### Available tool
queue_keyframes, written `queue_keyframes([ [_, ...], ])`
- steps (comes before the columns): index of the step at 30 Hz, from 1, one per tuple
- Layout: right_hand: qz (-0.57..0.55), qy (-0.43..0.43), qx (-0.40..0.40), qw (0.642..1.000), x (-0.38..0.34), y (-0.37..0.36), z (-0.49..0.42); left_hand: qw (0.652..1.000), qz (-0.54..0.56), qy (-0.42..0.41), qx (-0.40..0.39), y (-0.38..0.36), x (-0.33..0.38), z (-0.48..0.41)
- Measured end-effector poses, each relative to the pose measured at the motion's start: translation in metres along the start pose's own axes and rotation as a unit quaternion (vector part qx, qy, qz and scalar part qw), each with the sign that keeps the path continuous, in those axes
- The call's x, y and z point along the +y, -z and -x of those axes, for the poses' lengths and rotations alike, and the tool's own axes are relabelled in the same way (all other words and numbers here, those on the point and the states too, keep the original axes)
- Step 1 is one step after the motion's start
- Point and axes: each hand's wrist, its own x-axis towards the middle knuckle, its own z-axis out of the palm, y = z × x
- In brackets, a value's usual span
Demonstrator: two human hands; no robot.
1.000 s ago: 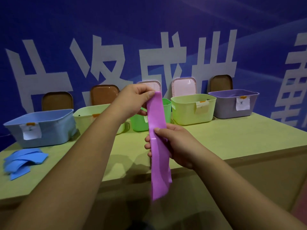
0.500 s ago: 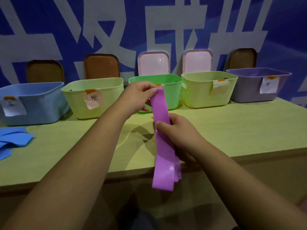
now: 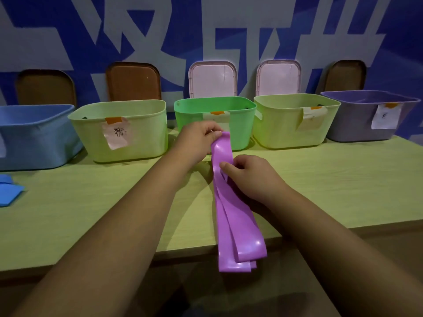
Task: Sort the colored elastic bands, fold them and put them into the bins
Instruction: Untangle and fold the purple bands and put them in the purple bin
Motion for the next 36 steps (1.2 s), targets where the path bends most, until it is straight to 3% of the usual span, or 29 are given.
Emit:
queue_keyframes([
  [5, -0.022, -0.018, -0.022, 0.999, 0.003, 0.005, 0.002, 0.999, 0.037, 0.000, 0.038, -0.010, -0.011, 0.002],
  [11, -0.209, 0.008, -0.085, 0.974, 0.005, 0.016, 0.036, 0.989, 0.119, 0.014, 0.085, -0.004, 0.003, 0.005],
  [14, -0.156, 0.023, -0.107, 0.982, 0.001, 0.021, 0.053, 0.988, 0.117, 0.019, 0.099, 0.001, 0.009, 0.007],
  [19, -0.094, 0.010, -0.051, 0.994, 0.000, 0.027, 0.068, 0.991, 0.088, 0.010, 0.102, 0.007, 0.020, 0.011],
  [28, -0.228, -0.061, -0.094, 0.967, -0.015, 0.029, 0.095, 0.995, 0.059, 0.010, 0.079, 0.007, 0.036, 0.017],
  [36, -0.179, -0.056, -0.111, 0.976, -0.019, 0.012, 0.105, 0.998, 0.019, 0.039, 0.047, -0.002, 0.023, 0.029],
])
